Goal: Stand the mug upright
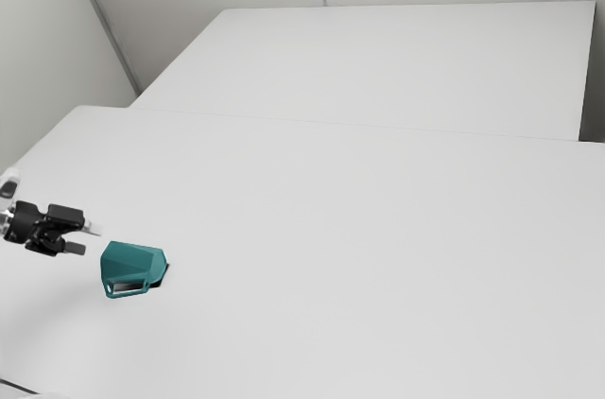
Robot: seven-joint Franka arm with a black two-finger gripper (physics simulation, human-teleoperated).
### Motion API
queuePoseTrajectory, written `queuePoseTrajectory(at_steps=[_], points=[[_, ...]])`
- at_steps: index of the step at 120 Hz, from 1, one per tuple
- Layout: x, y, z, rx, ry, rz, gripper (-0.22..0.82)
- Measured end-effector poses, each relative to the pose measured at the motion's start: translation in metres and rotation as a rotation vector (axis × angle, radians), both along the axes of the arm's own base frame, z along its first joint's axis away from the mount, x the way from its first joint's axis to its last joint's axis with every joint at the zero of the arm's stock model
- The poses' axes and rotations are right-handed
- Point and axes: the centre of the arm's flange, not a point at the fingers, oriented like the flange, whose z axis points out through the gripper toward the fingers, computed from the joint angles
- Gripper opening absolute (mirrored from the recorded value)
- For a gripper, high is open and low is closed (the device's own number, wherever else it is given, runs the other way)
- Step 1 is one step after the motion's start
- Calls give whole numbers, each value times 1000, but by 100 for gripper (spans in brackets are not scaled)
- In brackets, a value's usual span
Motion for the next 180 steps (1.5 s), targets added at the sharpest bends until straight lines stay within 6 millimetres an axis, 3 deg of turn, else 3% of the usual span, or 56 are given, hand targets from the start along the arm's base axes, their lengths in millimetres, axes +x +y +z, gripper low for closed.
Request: queuePoseTrajectory(at_steps=[54,96,135,180], points=[[2,4,-35,-62,3,27,60],[4,3,-50,-89,2,34,60],[9,-2,-52,-99,-18,30,60],[25,-22,-54,-116,-41,-18,59]])
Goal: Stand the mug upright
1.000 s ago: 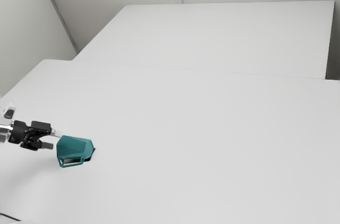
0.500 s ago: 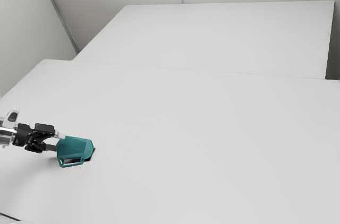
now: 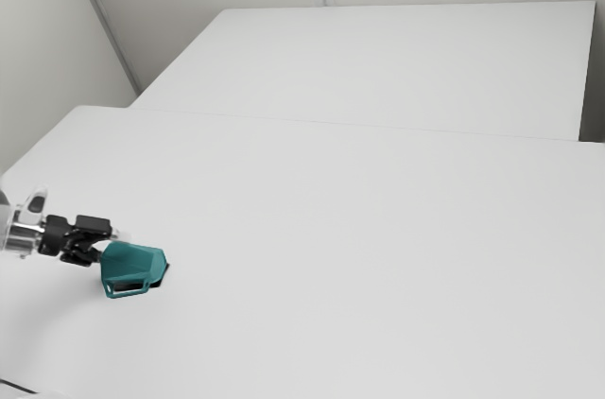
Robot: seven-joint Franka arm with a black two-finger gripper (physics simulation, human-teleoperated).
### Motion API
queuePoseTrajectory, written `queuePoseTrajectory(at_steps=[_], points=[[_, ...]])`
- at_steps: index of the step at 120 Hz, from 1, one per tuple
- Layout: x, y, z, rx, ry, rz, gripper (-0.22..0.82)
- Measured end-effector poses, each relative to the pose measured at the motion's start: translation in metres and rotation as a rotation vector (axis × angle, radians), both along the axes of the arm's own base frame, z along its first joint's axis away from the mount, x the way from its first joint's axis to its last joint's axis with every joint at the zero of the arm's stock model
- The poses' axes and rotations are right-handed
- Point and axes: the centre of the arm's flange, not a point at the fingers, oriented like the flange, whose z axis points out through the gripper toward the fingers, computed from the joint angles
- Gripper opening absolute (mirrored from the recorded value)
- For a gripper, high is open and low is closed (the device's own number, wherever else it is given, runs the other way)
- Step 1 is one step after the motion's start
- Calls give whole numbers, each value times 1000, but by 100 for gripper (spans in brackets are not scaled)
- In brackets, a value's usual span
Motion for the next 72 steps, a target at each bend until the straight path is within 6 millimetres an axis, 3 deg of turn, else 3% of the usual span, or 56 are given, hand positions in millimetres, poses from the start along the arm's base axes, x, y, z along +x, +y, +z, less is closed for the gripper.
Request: queuePoseTrajectory(at_steps=[16,72], points=[[6,-8,-3,-6,-1,-21,52],[24,-35,-1,2,-13,-97,-2]])
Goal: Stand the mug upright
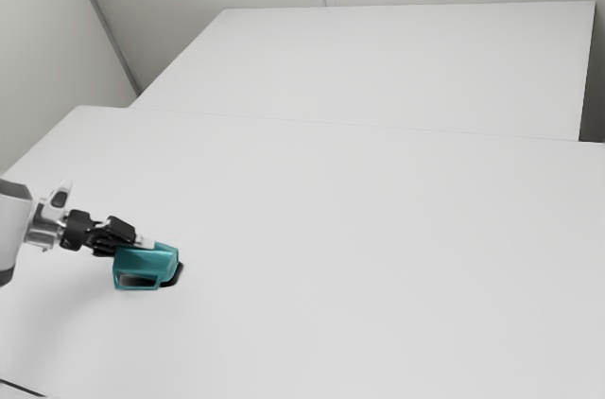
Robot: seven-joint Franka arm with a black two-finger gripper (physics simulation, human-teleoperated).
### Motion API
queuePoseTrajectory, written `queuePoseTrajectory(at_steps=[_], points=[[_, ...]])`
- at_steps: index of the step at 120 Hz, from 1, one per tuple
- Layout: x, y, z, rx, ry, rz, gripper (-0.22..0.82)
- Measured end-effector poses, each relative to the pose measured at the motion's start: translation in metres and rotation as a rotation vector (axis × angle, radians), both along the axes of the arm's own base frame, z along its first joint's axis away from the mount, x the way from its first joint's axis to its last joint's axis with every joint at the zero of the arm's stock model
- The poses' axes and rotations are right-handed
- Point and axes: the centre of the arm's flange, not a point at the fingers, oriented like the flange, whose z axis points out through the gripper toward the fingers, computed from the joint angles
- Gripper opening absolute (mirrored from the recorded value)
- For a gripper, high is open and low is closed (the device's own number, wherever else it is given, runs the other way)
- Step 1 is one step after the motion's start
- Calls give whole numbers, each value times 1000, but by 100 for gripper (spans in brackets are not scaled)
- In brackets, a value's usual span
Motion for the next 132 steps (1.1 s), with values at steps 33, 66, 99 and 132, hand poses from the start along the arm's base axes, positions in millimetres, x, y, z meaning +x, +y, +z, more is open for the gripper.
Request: queuePoseTrajectory(at_steps=[33,66,99,132], points=[[25,-2,39,59,-65,-35,-14],[80,-34,92,233,-58,-240,-17],[115,-84,120,427,39,-417,-18],[126,-106,128,541,126,-431,-18]])
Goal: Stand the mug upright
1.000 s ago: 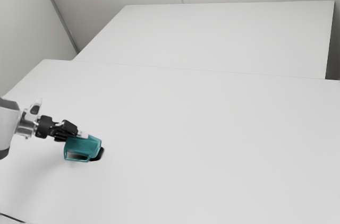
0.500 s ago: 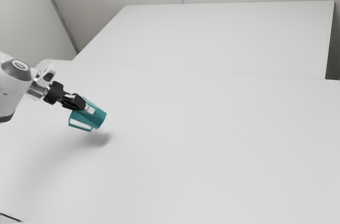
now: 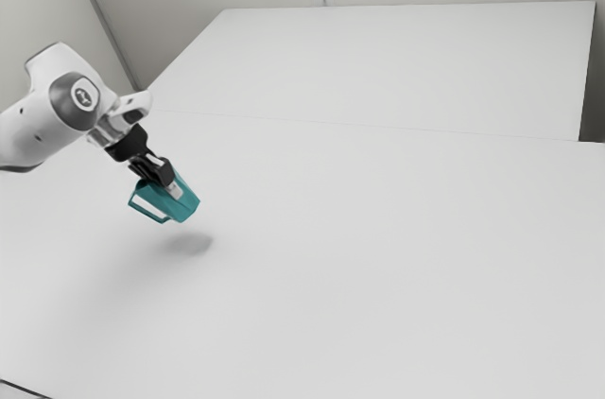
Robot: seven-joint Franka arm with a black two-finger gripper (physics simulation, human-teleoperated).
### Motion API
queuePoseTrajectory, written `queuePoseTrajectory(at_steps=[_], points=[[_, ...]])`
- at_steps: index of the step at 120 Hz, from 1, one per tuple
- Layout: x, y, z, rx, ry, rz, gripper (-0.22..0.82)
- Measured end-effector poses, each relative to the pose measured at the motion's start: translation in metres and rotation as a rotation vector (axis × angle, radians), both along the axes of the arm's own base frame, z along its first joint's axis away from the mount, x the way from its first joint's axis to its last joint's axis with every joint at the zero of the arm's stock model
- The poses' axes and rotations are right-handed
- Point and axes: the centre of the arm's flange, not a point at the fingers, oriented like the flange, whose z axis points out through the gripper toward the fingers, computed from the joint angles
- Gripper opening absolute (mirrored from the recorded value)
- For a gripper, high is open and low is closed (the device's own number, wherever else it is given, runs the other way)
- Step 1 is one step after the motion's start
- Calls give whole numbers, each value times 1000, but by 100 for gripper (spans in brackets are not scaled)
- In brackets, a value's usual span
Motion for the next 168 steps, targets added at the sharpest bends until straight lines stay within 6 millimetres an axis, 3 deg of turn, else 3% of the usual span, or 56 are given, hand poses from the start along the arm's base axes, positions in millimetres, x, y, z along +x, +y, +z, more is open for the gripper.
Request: queuePoseTrajectory(at_steps=[57,90,119,168], points=[[11,-56,20,312,47,8,-18],[5,-88,19,394,46,79,-18],[-7,-114,5,423,55,146,-18],[-23,-125,-30,429,78,279,-18]])
